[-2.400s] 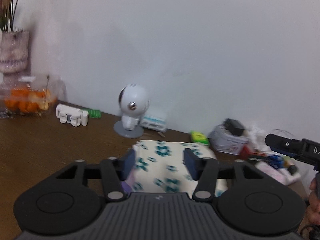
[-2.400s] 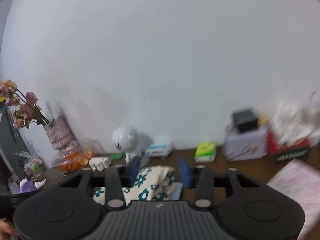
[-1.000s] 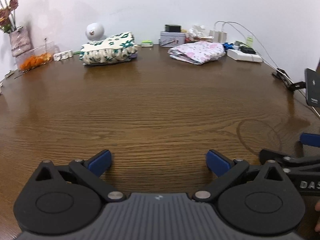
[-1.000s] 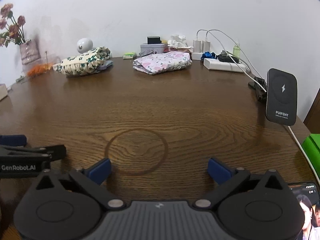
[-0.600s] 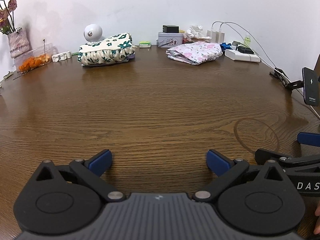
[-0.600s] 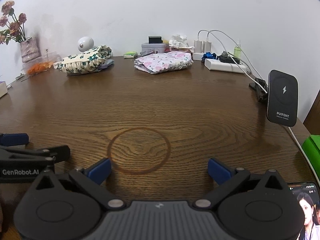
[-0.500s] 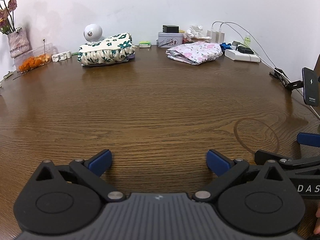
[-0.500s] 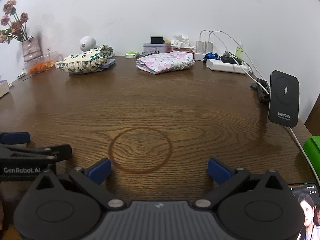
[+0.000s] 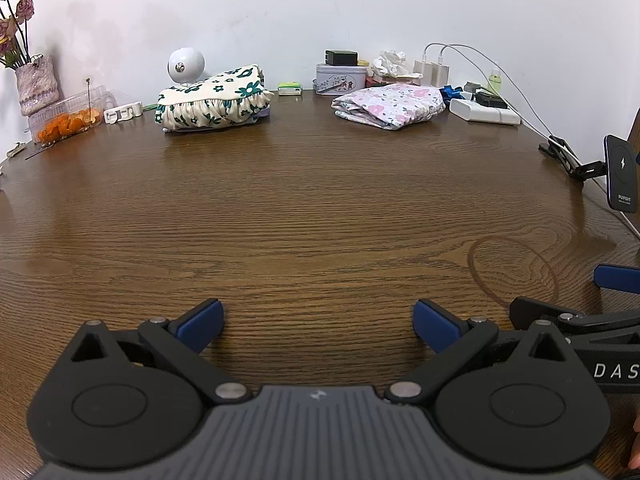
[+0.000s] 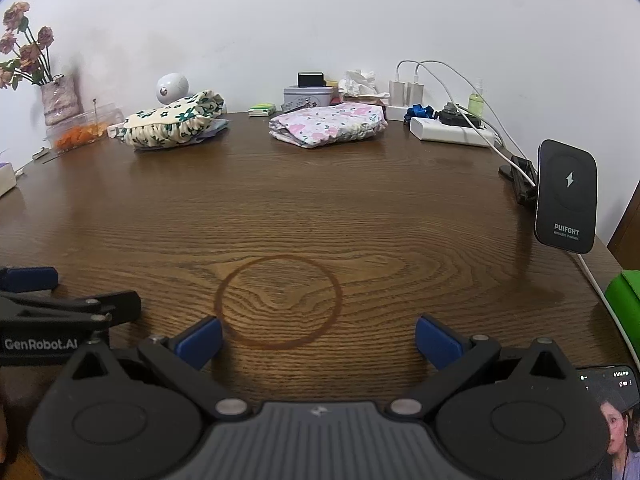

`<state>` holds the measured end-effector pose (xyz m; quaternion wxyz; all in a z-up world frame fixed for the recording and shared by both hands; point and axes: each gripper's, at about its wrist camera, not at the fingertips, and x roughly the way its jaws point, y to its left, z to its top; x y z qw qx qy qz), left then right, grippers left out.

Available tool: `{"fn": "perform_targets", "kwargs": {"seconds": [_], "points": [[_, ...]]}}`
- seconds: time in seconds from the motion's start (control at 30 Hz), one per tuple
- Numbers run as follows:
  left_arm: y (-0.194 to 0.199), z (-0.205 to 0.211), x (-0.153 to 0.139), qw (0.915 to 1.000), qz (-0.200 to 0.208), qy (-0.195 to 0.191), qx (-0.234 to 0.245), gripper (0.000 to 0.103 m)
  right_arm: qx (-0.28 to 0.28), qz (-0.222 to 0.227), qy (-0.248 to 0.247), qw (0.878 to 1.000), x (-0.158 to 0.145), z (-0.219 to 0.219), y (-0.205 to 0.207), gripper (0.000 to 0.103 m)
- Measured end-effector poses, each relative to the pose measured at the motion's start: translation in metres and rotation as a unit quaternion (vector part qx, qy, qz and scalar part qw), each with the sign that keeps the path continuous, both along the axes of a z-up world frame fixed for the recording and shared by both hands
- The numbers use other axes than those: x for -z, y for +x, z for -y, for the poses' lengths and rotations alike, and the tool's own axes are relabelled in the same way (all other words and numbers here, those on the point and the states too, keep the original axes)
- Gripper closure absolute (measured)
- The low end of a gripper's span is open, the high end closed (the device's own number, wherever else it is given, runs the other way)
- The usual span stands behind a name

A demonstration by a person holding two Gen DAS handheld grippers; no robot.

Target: Fold clothes

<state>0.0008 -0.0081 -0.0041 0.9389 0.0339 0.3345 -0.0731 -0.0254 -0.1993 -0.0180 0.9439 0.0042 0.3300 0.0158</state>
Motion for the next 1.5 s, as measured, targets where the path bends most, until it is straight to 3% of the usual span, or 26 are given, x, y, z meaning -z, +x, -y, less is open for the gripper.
{"fn": "perform_targets", "kwargs": {"seconds": [1.5], "points": [[-0.0032,-0.0034,-0.0005,1.0000,0.005,-0.002,-0.003,0.000,0.006,0.000,0.001,1.000,0.0002,0.0047,0.0005,0.000]]}}
